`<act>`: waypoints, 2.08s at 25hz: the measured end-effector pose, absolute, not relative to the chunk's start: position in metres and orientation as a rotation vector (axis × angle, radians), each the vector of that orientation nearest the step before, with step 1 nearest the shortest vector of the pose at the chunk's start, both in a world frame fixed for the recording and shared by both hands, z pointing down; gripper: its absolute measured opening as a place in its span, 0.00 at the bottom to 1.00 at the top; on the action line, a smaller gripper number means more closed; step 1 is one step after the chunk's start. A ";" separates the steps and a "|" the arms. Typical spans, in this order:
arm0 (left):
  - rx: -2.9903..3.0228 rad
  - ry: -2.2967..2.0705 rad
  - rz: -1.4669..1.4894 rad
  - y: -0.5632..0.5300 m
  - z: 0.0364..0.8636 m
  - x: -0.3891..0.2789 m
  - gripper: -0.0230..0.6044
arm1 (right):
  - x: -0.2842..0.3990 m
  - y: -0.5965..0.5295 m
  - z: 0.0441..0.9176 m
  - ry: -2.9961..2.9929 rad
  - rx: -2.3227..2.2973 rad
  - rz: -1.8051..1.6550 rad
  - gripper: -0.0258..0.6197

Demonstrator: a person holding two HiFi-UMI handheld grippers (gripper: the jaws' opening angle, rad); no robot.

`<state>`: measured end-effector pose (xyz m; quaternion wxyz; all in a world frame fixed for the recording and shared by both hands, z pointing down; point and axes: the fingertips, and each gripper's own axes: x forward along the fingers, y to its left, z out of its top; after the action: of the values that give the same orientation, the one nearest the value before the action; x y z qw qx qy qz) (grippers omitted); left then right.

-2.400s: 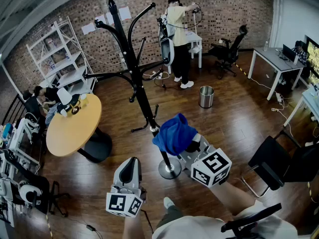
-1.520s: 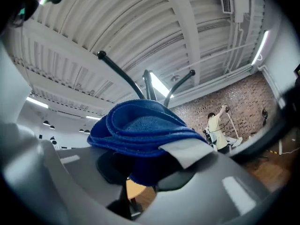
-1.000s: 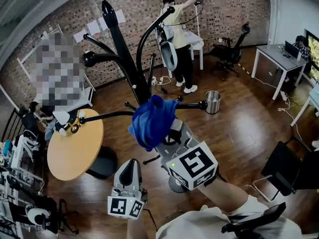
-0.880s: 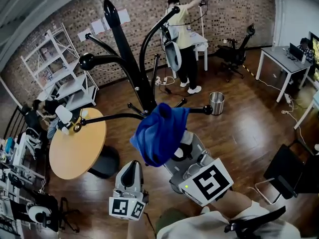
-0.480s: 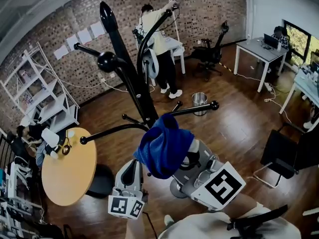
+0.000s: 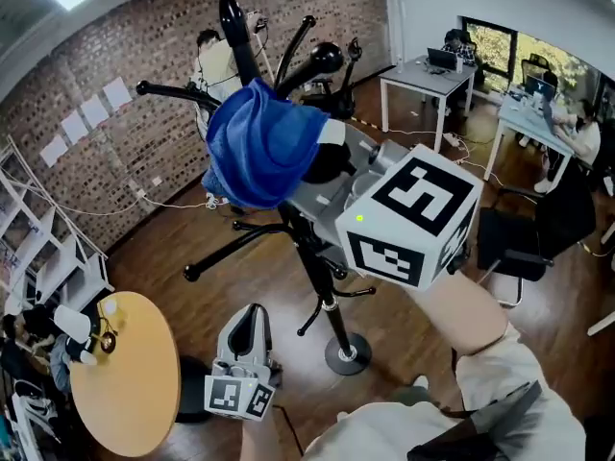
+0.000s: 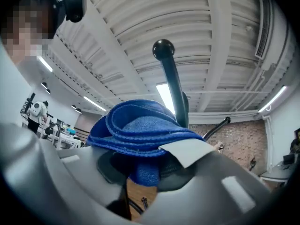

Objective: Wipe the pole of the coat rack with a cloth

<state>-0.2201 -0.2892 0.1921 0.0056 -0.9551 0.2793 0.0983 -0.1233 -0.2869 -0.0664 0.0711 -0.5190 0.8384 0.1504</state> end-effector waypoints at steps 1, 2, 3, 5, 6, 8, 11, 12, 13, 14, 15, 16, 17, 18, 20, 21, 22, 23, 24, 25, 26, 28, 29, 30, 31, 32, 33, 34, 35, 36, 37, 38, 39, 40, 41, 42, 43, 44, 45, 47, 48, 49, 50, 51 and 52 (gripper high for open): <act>-2.998 0.839 0.319 -0.286 0.189 -0.218 0.07 | -0.123 -0.288 -0.069 2.522 -1.592 0.463 0.20; -3.006 0.808 0.329 -0.283 0.188 -0.214 0.07 | -0.121 -0.289 -0.069 2.521 -1.620 0.466 0.20; -3.014 0.783 0.337 -0.280 0.187 -0.211 0.07 | -0.117 -0.291 -0.065 2.517 -1.648 0.457 0.20; -3.032 0.752 0.348 -0.277 0.190 -0.206 0.07 | -0.107 -0.295 -0.050 2.510 -1.706 0.415 0.20; -3.042 0.741 0.348 -0.276 0.192 -0.204 0.07 | -0.102 -0.297 -0.038 2.512 -1.731 0.383 0.20; -3.063 0.718 0.335 -0.273 0.197 -0.200 0.07 | -0.096 -0.302 -0.006 2.536 -1.765 0.290 0.20; -3.093 0.698 0.309 -0.270 0.207 -0.194 0.07 | -0.094 -0.311 0.051 2.581 -1.810 0.142 0.20; -3.101 0.700 0.301 -0.271 0.210 -0.194 0.07 | -0.095 -0.313 0.066 2.585 -1.818 0.109 0.20; -3.107 0.704 0.293 -0.271 0.214 -0.193 0.07 | -0.095 -0.315 0.075 2.577 -1.818 0.090 0.20; -3.112 0.706 0.284 -0.272 0.217 -0.193 0.07 | -0.095 -0.315 0.079 2.564 -1.815 0.083 0.20; -3.118 0.707 0.277 -0.272 0.219 -0.193 0.07 | -0.095 -0.314 0.079 2.552 -1.812 0.085 0.20; -3.121 0.708 0.272 -0.272 0.220 -0.193 0.07 | -0.094 -0.312 0.075 2.541 -1.805 0.097 0.20; -3.123 0.710 0.271 -0.272 0.221 -0.193 0.07 | -0.095 -0.308 0.068 2.533 -1.792 0.122 0.20; -3.123 0.715 0.273 -0.272 0.220 -0.193 0.07 | -0.097 -0.301 0.059 2.526 -1.770 0.163 0.20; -3.120 0.725 0.282 -0.274 0.219 -0.193 0.07 | -0.107 -0.274 0.040 2.525 -1.701 0.292 0.20; -3.119 0.730 0.285 -0.276 0.218 -0.193 0.07 | -0.117 -0.257 0.036 2.539 -1.653 0.360 0.20; -3.119 0.735 0.287 -0.279 0.218 -0.193 0.07 | -0.131 -0.239 0.039 2.567 -1.592 0.405 0.20; -3.119 0.742 0.287 -0.282 0.218 -0.194 0.07 | -0.147 -0.223 0.051 2.612 -1.522 0.414 0.20; -3.117 0.750 0.285 -0.285 0.219 -0.195 0.07 | -0.163 -0.209 0.075 2.674 -1.458 0.381 0.20; -3.114 0.759 0.284 -0.287 0.219 -0.196 0.07 | -0.177 -0.199 0.109 2.746 -1.413 0.308 0.20; -3.111 0.768 0.282 -0.289 0.220 -0.197 0.07 | -0.186 -0.193 0.150 2.811 -1.395 0.201 0.20; -3.109 0.771 0.274 -0.292 0.222 -0.197 0.07 | -0.191 -0.195 0.223 2.856 -1.445 -0.001 0.20; -3.112 0.763 0.267 -0.293 0.223 -0.195 0.07 | -0.188 -0.201 0.247 2.844 -1.505 -0.036 0.20; -3.117 0.754 0.258 -0.293 0.225 -0.193 0.07 | -0.183 -0.209 0.261 2.825 -1.576 -0.032 0.20; -3.121 0.747 0.251 -0.295 0.226 -0.192 0.07 | -0.175 -0.219 0.267 2.799 -1.646 -0.011 0.20; -3.123 0.746 0.250 -0.298 0.225 -0.193 0.07 | -0.167 -0.232 0.264 2.768 -1.699 0.015 0.20; -3.120 0.752 0.255 -0.302 0.223 -0.194 0.07 | -0.160 -0.247 0.255 2.737 -1.730 0.042 0.20; -3.116 0.759 0.263 -0.307 0.220 -0.195 0.07 | -0.154 -0.263 0.243 2.711 -1.742 0.068 0.20; -3.111 0.765 0.271 -0.310 0.217 -0.196 0.07 | -0.149 -0.279 0.231 2.688 -1.745 0.089 0.20; -3.108 0.766 0.279 -0.312 0.213 -0.197 0.07 | -0.145 -0.292 0.223 2.668 -1.751 0.102 0.20; -3.106 0.763 0.286 -0.311 0.211 -0.197 0.07 | -0.141 -0.302 0.218 2.653 -1.767 0.114 0.20; -3.106 0.758 0.291 -0.306 0.211 -0.199 0.07 | -0.138 -0.306 0.216 2.645 -1.794 0.133 0.20; -3.106 0.752 0.296 -0.300 0.212 -0.201 0.07 | -0.137 -0.308 0.216 2.644 -1.822 0.163 0.20; -3.107 0.751 0.300 -0.295 0.213 -0.204 0.07 | -0.135 -0.307 0.217 2.644 -1.842 0.188 0.20; -3.108 0.756 0.303 -0.291 0.214 -0.208 0.07 | -0.134 -0.306 0.220 2.639 -1.848 0.192 0.20; -3.110 0.767 0.302 -0.290 0.216 -0.213 0.07 | -0.131 -0.307 0.225 2.629 -1.847 0.174 0.20; -3.112 0.781 0.298 -0.290 0.219 -0.217 0.07 | -0.128 -0.308 0.232 2.619 -1.846 0.148 0.20; -3.114 0.796 0.292 -0.291 0.221 -0.222 0.07 | -0.126 -0.310 0.240 2.616 -1.852 0.129 0.20; -3.116 0.812 0.285 -0.293 0.223 -0.226 0.07 | -0.125 -0.313 0.252 2.621 -1.868 0.117 0.20; -3.115 0.839 0.280 -0.295 0.224 -0.232 0.07 | -0.120 -0.318 0.289 2.633 -1.900 0.054 0.20; -3.111 0.848 0.282 -0.294 0.224 -0.234 0.07 | -0.118 -0.318 0.313 2.632 -1.904 -0.016 0.20; -3.104 0.855 0.286 -0.293 0.223 -0.236 0.07 | -0.116 -0.318 0.340 2.626 -1.904 -0.099 0.20; -3.097 0.859 0.291 -0.291 0.222 -0.238 0.07 | -0.115 -0.317 0.367 2.621 -1.908 -0.178 0.20; -3.090 0.861 0.293 -0.289 0.221 -0.240 0.07 | -0.114 -0.317 0.395 2.620 -1.922 -0.242 0.20; -3.084 0.862 0.293 -0.288 0.220 -0.242 0.07 | -0.114 -0.319 0.421 2.622 -1.944 -0.294 0.20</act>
<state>-0.2419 -0.2885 0.2200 -0.0369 -0.9584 0.2680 0.0911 -0.1138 -0.3185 0.4211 -0.0675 -0.5918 0.7983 -0.0894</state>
